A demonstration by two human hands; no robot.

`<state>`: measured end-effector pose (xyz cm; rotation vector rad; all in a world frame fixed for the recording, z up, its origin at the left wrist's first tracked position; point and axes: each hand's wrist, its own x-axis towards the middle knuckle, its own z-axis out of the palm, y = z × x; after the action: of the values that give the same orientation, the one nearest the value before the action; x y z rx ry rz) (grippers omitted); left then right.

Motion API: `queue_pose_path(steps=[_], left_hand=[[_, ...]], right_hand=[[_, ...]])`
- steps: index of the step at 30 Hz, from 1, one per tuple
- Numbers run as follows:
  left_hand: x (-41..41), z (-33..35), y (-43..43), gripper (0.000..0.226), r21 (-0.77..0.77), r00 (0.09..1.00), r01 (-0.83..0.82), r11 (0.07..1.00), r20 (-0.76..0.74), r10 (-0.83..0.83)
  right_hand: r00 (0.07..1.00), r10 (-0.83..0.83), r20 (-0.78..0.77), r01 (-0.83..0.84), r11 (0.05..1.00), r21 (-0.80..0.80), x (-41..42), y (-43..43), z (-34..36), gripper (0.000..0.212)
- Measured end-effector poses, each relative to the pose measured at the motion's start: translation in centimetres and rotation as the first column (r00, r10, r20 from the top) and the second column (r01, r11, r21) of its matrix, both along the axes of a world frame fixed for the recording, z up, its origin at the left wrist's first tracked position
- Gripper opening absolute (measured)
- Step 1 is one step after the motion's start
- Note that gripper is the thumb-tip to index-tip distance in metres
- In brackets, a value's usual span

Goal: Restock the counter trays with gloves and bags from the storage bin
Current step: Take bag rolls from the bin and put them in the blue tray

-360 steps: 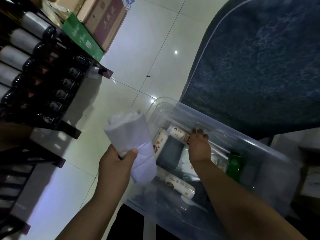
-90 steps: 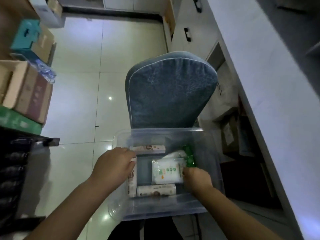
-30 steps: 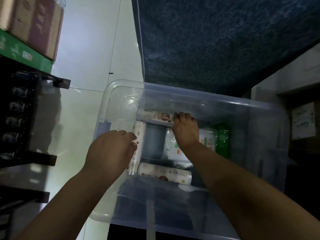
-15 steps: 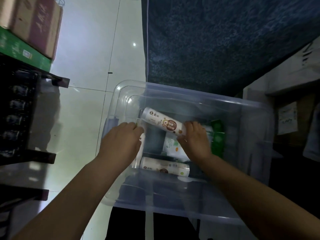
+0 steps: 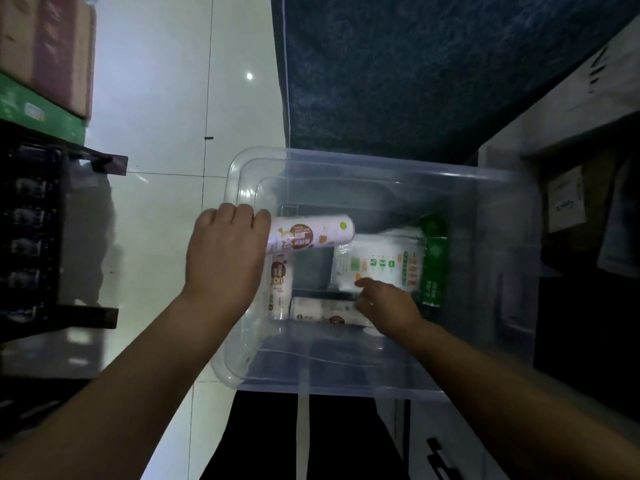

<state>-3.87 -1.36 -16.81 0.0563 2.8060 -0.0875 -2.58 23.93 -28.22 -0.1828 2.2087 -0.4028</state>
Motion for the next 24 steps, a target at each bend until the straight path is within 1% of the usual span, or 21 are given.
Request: queue_pose_path(steps=[2, 5, 6, 10, 13, 16, 18, 19, 21, 22, 24], left_hand=[[0.4, -0.2, -1.1, 0.055, 0.001, 0.997, -0.051, 0.999, -0.058, 0.051], [0.7, -0.7, -2.3, 0.059, 0.044, 0.992, -0.085, 0.995, -0.095, 0.089], [0.8, -0.8, -2.6, 0.058, 0.062, 0.989, -0.089, 0.994, -0.11, 0.095], [0.7, -1.0, -3.2, 0.058, 0.141, 0.983, -0.112, 0.984, -0.129, 0.131], [0.4, -0.9, -3.4, 0.061, 0.185, 0.981, -0.131, 0.974, -0.117, 0.155], [0.2, -0.6, -3.5, 0.061, 0.223, 0.984, -0.127, 0.966, -0.096, 0.151], [0.2, -0.1, -3.6, 0.06, 0.256, 0.985, -0.133, 0.957, -0.074, 0.157], [0.2, 0.3, -3.6, 0.06, 0.27, 0.984, -0.142, 0.952, -0.065, 0.165], [0.3, 1.4, -3.6, 0.059, 0.289, 0.982, -0.152, 0.945, -0.063, 0.177], [0.5, 2.1, -3.6, 0.06, 0.297, 0.982, -0.145, 0.944, -0.07, 0.173], [0.7, 3.7, -3.4, 0.06, 0.307, 0.983, -0.109, 0.945, -0.105, 0.148]], right_hand=[[0.985, 0.161, 0.062, -0.161, 0.987, -0.006, 1.3, -0.5, -1.7, 0.044], [0.91, 0.414, -0.008, -0.413, 0.909, 0.057, 2.4, -1.4, -4.4, 0.048], [0.881, 0.472, -0.024, -0.469, 0.879, 0.089, 2.5, -1.7, -5.1, 0.048], [0.82, 0.571, -0.029, -0.56, 0.813, 0.158, 2.4, -2.3, -6.6, 0.042], [0.793, 0.608, -0.034, -0.598, 0.787, 0.152, 2.1, -2.7, -6.0, 0.045], [0.807, 0.587, -0.067, -0.571, 0.804, 0.166, 1.5, -2.6, -3.9, 0.05], [0.848, 0.523, -0.087, -0.502, 0.844, 0.187, 1.1, -2.3, -1.7, 0.048], [0.883, 0.459, -0.101, -0.437, 0.881, 0.184, 0.9, -2.2, -0.5, 0.046], [0.951, 0.278, -0.135, -0.259, 0.955, 0.146, 0.6, -2.0, 2.3, 0.045], [0.969, 0.193, -0.152, -0.175, 0.977, 0.123, 0.6, -1.8, 3.7, 0.044], [0.979, 0.074, -0.191, -0.06, 0.995, 0.082, 0.8, -1.4, 6.6, 0.042]])
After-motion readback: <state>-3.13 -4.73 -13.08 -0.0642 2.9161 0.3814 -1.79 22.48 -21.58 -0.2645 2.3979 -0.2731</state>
